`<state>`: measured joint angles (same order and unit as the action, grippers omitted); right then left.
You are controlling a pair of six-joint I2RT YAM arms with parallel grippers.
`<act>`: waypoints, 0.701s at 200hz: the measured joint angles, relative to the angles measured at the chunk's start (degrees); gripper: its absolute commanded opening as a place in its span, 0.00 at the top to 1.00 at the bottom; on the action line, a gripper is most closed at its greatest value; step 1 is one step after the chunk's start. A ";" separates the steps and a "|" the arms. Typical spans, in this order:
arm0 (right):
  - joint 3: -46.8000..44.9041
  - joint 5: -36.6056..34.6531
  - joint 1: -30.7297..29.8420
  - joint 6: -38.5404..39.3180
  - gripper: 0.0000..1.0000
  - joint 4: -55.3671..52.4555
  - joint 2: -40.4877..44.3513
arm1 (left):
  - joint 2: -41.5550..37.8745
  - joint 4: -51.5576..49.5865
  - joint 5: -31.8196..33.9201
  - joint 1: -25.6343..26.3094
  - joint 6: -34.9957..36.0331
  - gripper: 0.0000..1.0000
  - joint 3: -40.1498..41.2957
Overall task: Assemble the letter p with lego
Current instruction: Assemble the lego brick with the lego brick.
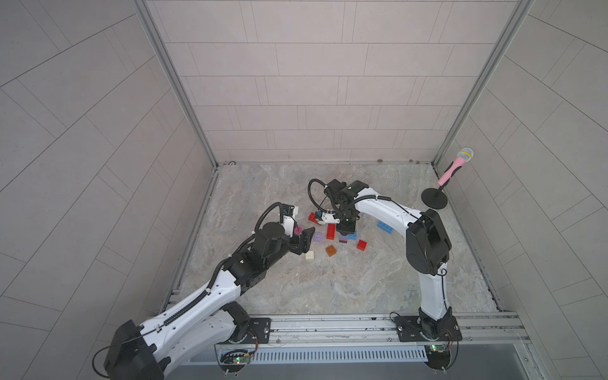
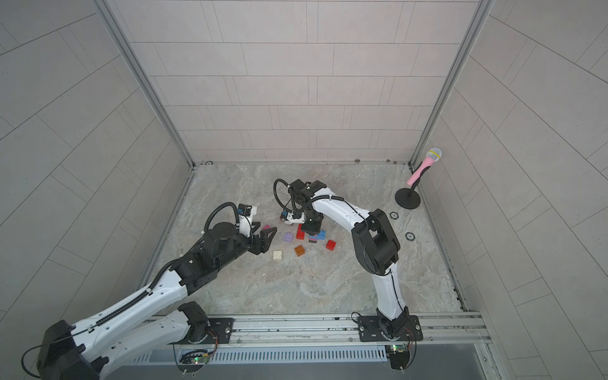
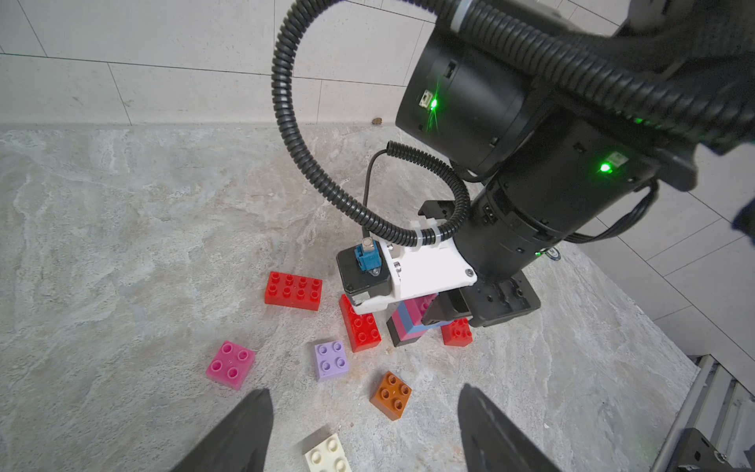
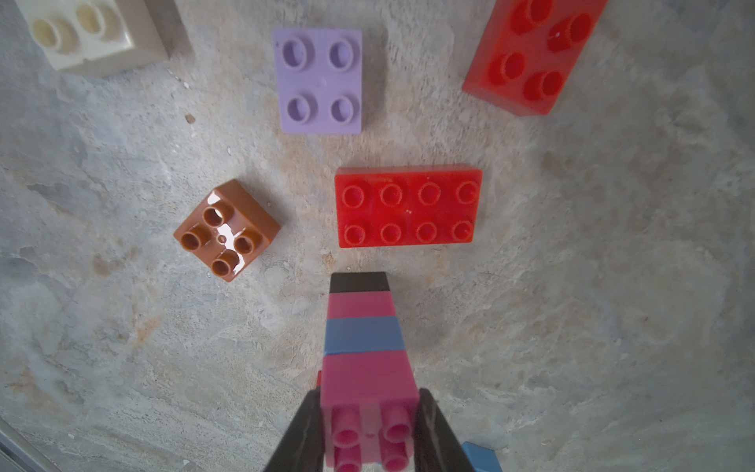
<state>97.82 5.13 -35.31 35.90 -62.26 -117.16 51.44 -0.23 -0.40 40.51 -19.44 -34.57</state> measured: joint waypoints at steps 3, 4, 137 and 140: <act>-0.02 0.00 0.02 0.00 0.81 0.02 -0.02 | 0.02 0.00 0.00 0.00 0.02 0.22 0.00; -0.02 0.00 0.02 0.00 0.81 0.02 -0.04 | 0.02 0.00 0.00 0.00 0.02 0.22 0.00; -4.92 -0.90 -1.03 -1.09 0.81 4.22 2.51 | 0.66 0.00 -0.70 -0.26 0.00 0.22 0.00; -4.96 -0.90 -1.03 -1.11 0.81 4.24 2.54 | 0.68 0.00 -0.72 -0.26 0.00 0.22 0.00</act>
<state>92.86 4.23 -36.34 34.79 -58.02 -114.63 52.12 -0.23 -1.13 40.25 -19.44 -34.57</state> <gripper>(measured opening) 0.351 0.782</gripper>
